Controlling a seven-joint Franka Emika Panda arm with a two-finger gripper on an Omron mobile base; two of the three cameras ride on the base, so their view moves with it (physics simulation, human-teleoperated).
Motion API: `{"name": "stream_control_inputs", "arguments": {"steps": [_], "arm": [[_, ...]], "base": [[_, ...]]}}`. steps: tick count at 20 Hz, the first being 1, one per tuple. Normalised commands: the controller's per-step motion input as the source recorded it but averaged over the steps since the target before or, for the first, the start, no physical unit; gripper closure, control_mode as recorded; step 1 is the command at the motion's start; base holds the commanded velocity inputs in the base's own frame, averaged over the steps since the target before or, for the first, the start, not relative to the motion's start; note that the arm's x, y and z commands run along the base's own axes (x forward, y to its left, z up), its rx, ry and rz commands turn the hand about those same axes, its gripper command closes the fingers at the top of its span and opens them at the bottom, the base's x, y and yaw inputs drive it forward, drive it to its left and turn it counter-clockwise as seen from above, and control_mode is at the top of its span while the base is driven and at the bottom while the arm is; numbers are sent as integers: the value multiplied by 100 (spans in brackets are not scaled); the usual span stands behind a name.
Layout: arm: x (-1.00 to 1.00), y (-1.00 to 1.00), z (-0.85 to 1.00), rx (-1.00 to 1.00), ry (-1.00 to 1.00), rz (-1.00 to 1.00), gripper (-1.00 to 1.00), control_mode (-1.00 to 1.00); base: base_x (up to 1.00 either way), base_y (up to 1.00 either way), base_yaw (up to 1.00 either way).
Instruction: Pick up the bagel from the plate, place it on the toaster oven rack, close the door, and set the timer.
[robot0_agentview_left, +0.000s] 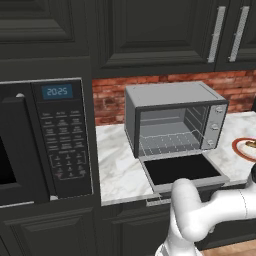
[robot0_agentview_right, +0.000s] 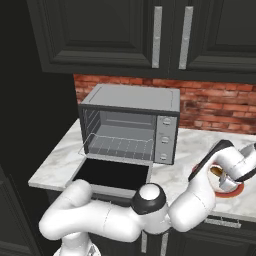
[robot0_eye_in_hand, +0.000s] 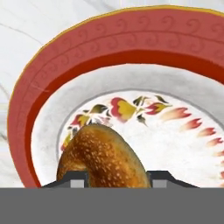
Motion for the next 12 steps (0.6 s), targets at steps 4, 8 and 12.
{"name": "stream_control_inputs", "arguments": {"steps": [4,8,12], "arm": [[-21,11,19,11,-19,0,100,-100],[-35,14,47,10,-23,0,100,-100],[-53,35,82,7,-23,0,100,-100]], "base": [[0,0,0],[0,0,0],[0,0,0]]}}
